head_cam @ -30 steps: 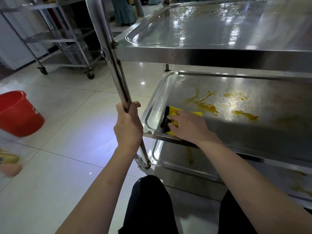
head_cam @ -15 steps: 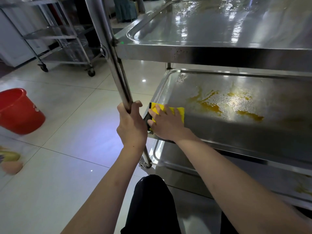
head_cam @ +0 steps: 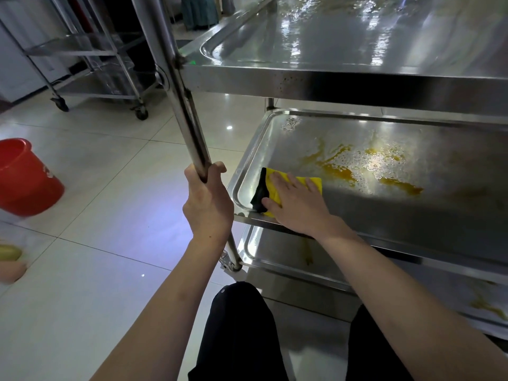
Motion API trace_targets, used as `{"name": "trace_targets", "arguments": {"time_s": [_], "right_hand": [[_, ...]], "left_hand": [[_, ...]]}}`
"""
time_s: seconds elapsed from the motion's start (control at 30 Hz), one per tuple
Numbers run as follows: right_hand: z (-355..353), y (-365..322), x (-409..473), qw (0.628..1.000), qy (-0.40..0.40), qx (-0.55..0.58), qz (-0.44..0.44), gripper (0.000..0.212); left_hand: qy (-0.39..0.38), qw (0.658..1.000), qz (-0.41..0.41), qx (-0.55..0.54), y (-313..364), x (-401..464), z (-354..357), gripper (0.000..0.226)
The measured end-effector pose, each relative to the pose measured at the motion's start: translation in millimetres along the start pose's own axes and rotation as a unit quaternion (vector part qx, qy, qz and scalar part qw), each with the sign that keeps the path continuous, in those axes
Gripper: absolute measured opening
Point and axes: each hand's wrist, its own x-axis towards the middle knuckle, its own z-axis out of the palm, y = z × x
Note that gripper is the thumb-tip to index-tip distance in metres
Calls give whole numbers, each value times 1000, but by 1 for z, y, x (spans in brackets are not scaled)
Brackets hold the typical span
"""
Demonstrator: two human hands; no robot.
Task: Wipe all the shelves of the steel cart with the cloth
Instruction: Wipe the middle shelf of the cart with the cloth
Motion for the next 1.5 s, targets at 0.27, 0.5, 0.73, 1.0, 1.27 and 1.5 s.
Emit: {"name": "trace_targets", "arguments": {"time_s": [0.27,0.5,0.73,1.0,1.27,1.5], "right_hand": [[6,-28,33,1000,-4,-16,7,68],[9,-51,60,1000,-2,-19,20,70],[-3,-1,29,999,0,-12,32,67],[-7,23,10,998,3,-30,58,66],[3,-36,62,999,-9,-36,32,70],[8,-44,78,998,-22,-33,42,74]], "left_hand": [[9,1000,-12,-5,0,0,3,39],[-5,1000,-1,2,0,1,-2,36],[-8,1000,0,10,-1,0,-4,44],[6,1000,-2,-1,1,-2,-1,41],[1,1000,-7,-4,1,-1,-1,39],[-21,1000,0,-10,0,-1,-9,43]]}}
